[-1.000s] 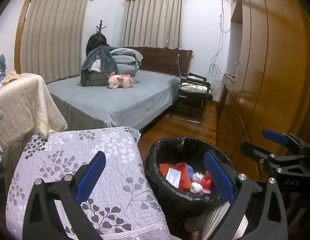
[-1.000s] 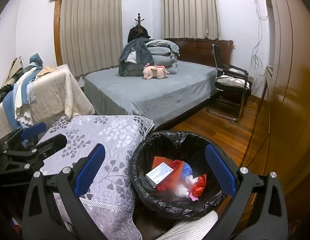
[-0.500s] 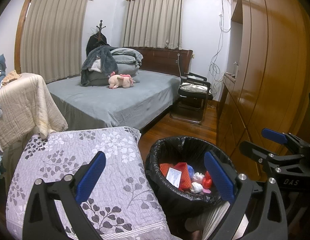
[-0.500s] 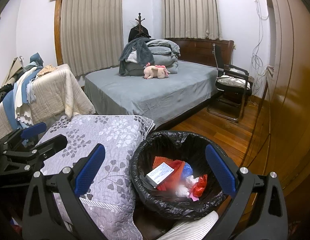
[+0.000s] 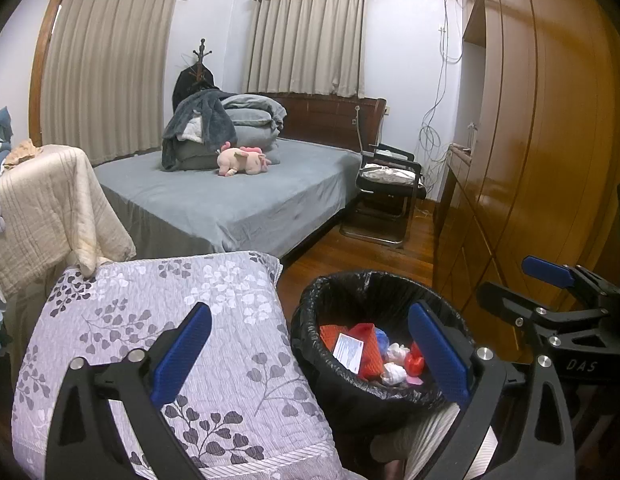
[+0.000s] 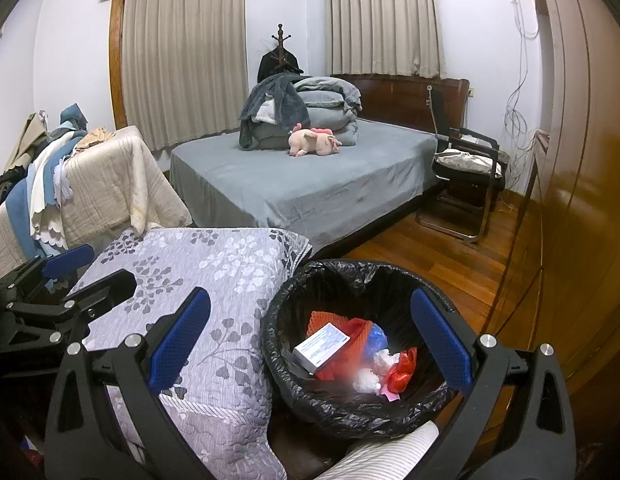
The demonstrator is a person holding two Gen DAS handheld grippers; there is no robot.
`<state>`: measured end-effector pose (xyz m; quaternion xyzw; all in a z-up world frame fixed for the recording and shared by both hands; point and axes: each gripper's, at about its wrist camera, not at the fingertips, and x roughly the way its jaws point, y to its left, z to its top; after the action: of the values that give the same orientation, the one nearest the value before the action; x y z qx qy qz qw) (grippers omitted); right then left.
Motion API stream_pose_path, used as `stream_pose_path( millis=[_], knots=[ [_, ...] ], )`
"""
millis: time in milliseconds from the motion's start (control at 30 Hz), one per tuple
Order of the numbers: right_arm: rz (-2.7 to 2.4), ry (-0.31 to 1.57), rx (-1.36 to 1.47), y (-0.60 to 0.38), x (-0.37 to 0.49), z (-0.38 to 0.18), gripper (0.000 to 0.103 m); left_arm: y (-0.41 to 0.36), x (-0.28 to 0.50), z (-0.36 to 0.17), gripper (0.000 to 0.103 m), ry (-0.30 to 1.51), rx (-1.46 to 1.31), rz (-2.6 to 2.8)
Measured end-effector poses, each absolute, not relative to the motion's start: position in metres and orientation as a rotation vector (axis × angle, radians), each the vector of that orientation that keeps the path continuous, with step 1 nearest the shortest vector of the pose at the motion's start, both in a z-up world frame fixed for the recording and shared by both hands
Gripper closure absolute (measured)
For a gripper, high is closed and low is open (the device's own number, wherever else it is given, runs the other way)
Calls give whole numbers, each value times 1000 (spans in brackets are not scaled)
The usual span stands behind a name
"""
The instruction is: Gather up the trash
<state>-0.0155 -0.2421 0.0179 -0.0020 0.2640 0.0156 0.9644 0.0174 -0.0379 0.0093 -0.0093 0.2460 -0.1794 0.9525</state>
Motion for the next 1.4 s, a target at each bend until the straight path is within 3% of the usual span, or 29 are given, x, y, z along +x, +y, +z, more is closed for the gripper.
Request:
stream_pose_path(
  millis=[1400],
  knots=[
    [33,539,-5,-240,-14,20,5,-39,18,12,6,503,-19,-364]
  ],
)
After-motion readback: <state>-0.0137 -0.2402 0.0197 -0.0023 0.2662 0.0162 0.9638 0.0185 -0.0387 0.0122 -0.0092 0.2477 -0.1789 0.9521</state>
